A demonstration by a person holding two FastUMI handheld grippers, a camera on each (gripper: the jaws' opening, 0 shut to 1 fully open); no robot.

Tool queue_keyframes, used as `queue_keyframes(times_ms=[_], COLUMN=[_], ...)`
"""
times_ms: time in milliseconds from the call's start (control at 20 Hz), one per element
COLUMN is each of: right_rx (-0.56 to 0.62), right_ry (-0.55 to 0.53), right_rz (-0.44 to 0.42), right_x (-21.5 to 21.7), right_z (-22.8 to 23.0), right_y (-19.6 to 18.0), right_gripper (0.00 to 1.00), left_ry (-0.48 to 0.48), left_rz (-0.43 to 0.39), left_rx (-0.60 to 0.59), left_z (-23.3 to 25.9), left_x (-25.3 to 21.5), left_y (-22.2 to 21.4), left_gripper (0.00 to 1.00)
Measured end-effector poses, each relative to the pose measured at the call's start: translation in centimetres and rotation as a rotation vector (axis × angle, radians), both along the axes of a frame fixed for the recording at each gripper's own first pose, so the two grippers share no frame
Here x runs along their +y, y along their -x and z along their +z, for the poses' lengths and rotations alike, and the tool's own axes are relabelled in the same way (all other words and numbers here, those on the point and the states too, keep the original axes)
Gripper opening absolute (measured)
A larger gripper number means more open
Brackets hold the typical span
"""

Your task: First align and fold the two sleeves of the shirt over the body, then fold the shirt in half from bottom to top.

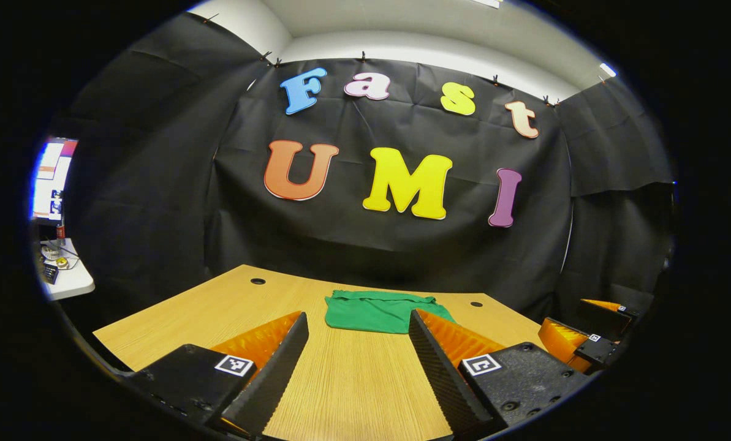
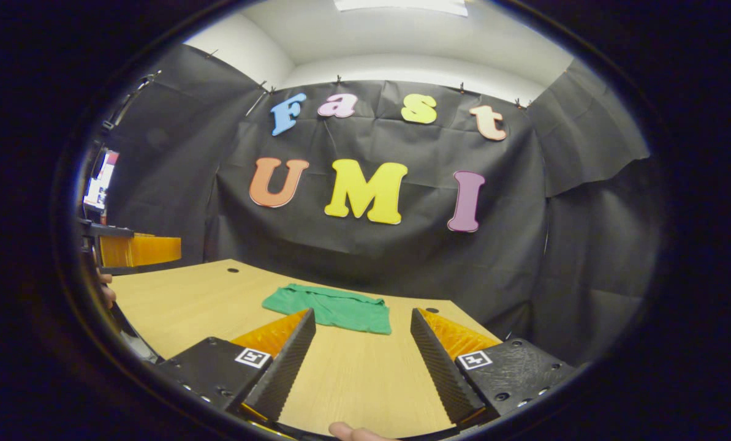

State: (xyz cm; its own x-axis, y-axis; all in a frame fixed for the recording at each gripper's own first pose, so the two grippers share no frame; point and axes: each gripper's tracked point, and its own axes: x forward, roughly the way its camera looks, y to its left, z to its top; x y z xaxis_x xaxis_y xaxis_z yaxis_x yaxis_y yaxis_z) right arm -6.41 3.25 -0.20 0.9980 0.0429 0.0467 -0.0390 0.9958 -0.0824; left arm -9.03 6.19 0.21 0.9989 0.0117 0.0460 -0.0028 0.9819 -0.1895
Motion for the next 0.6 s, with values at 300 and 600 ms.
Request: queue_keyframes(times_ms=[300, 600], right_rx=[0.003, 0.029], right_ry=[-0.003, -0.011], right_rz=[-0.005, -0.014], right_x=[-0.3, -0.7], right_z=[-0.4, -1.1], right_y=[-0.1, -0.3], right_gripper=[0.97, 0.95], left_ry=[-0.012, -0.047], left_rz=[-0.052, -0.09], left_rx=[0.02, 0.04], left_z=[-0.6, -1.1], left_x=[-1.9, -3.5], left_y=[-0.2, -0.3], left_gripper=[1.0, 1.0])
